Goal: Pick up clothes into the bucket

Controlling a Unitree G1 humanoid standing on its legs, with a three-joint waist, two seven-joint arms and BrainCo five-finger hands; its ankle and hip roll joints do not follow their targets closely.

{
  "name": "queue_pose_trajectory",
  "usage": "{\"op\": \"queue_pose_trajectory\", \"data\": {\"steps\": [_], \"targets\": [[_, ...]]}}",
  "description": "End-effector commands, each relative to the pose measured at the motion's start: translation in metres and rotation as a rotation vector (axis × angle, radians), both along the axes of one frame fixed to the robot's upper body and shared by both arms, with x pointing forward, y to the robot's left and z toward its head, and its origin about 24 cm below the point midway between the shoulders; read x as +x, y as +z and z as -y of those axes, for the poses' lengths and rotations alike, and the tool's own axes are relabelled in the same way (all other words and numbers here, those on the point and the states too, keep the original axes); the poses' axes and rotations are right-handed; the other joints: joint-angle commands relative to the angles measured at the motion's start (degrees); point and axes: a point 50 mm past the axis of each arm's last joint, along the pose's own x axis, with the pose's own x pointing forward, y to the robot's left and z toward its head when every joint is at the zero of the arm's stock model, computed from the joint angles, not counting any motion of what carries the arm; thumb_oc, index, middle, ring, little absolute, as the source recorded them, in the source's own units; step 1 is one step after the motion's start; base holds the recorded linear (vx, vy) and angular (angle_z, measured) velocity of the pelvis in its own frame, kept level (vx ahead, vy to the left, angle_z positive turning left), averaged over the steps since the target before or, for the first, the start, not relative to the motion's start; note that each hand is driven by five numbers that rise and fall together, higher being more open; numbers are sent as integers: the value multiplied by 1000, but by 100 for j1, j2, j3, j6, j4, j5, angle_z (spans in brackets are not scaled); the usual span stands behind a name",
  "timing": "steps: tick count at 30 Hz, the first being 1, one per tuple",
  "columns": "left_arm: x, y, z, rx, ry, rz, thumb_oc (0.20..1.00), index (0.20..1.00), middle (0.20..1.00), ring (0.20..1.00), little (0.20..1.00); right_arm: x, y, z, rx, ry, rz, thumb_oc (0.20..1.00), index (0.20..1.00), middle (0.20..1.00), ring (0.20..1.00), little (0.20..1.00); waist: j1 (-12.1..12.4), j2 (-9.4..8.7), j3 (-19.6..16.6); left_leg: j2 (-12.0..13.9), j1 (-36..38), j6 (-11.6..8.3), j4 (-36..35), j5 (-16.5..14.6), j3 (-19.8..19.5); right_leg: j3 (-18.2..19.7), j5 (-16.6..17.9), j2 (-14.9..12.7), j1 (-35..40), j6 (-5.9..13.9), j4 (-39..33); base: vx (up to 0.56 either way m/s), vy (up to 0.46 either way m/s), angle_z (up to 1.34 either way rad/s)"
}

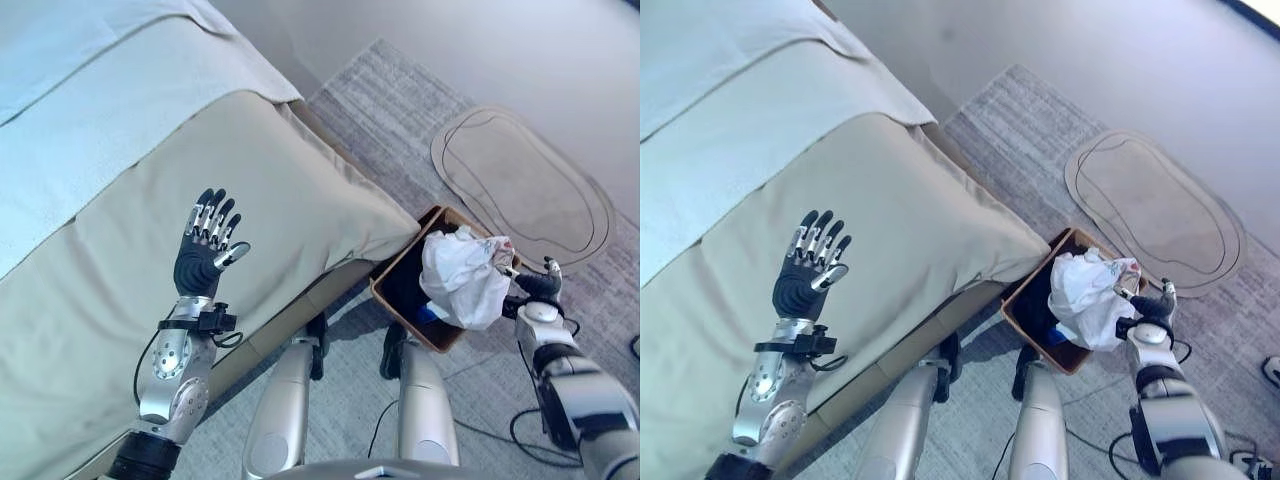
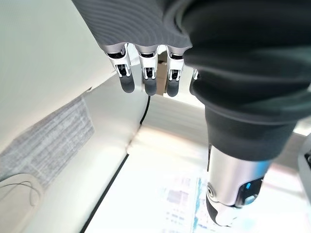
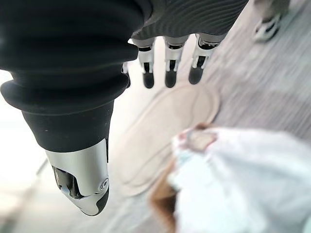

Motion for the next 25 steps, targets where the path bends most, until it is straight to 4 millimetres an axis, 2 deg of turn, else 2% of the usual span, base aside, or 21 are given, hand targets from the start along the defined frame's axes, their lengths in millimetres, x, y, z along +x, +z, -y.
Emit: {"op": "queue_pose_trajectory", "data": {"steps": [1,2,3,4,7,9,12,15,16,19,20,21,22,25], "targets": [[0,11,-7,22,67,95,1000,1000,1000,1000,1000,8,26,-5,-11,58,210,1000,1000,1000,1000,1000,-178,-6,21,450,340,-209,32,-106,-311,192,1215,-336,797,618,-1346,103,-26,-3],[-1,6,-11,7,94,74,1000,1000,1000,1000,1000,-3,24,-12,26,90,272,1000,1000,1000,1000,1000,-249,-66,-52,489,639,-229,-175,-64,-319,103,1236,-331,1146,649,-1582,70,-14,-2],[-2,5,-11,7,93,73,1000,1000,1000,1000,1000,-3,24,-12,26,89,271,1000,1000,1000,1000,1000,-252,-67,-41,487,674,-230,-202,-53,-325,91,1244,-331,1186,650,-1608,159,-35,2],[-3,-1,-14,-18,107,47,1000,1000,1000,1000,1000,-12,27,-19,59,131,344,1000,1000,1000,1000,1000,-305,-122,-101,526,1014,-255,-413,-41,-359,1,1257,-317,1582,675,-1827,79,-20,0],[-6,-7,-17,-6,124,23,1000,1000,1000,1000,1000,-21,30,-24,101,155,410,1000,1000,1000,1000,1000,-357,-163,-187,539,1313,-264,-646,21,-363,-84,1306,-301,1910,696,-2078,124,-19,-1],[-7,-19,-21,61,156,-34,1000,1000,1000,1000,1000,-29,23,-42,234,188,473,1000,1000,1000,1000,1000,-360,-199,-374,579,1751,-294,-1053,128,-340,-160,1368,-232,2282,700,-2406,107,-12,6],[-10,-33,-25,134,181,-101,1000,1000,1000,1000,1000,-39,13,-58,264,259,429,1000,1000,1000,1000,1000,-347,-216,-545,600,2144,-322,-1545,308,-299,-217,1441,-135,2601,716,-2753,59,-7,-5],[-12,-43,-26,115,188,-142,1000,1000,1000,1000,1000,-48,3,-67,292,277,395,1000,1000,1000,1000,1000,-352,-218,-652,602,2340,-344,-1812,416,-272,-275,1475,-98,2773,722,-2929,23,1,0],[-15,-53,-26,76,195,-181,1000,1000,1000,1000,1000,-58,-9,-73,313,290,342,1000,1000,1000,1000,1000,-367,-223,-753,615,2493,-355,-1995,462,-247,-318,1492,-71,2890,733,-3033,30,-1,1],[-19,-58,-24,73,198,-206,1000,1000,1000,1000,1000,-70,-20,-79,323,293,289,1000,1000,1000,1000,1000,-381,-219,-815,625,2628,-380,-2148,513,-236,-371,1509,-44,3015,734,-3123,15,4,2],[-21,-64,-22,74,200,-228,1000,1000,1000,1000,1000,-77,-31,-88,363,293,248,1000,1000,1000,1000,1000,-385,-223,-876,636,2690,-388,-2233,533,-215,-391,1521,-16,3063,726,-3187,0,0,0],[-21,-64,-22,74,200,-228,1000,1000,1000,1000,1000,-77,-31,-88,363,293,248,1000,1000,1000,1000,1000,-385,-224,-877,636,2693,-388,-2237,535,-214,-390,1522,-15,3065,726,-3190,0,0,0],[-22,-70,-20,87,197,-254,1000,1000,1000,1000,1000,-80,-37,-98,379,331,212,1000,1000,1000,1000,1000,-375,-226,-937,647,2737,-391,-2282,544,-165,-373,1545,2,3083,717,-3249,0,0,0],[-22,-76,-17,86,196,-282,1000,1000,1000,1000,1000,-75,-35,-108,383,381,211,1000,1000,1000,1000,1000,-342,-243,-1018,655,2790,-378,-2338,544,-117,-337,1595,31,3099,710,-3348,-1,5,-3]]}}
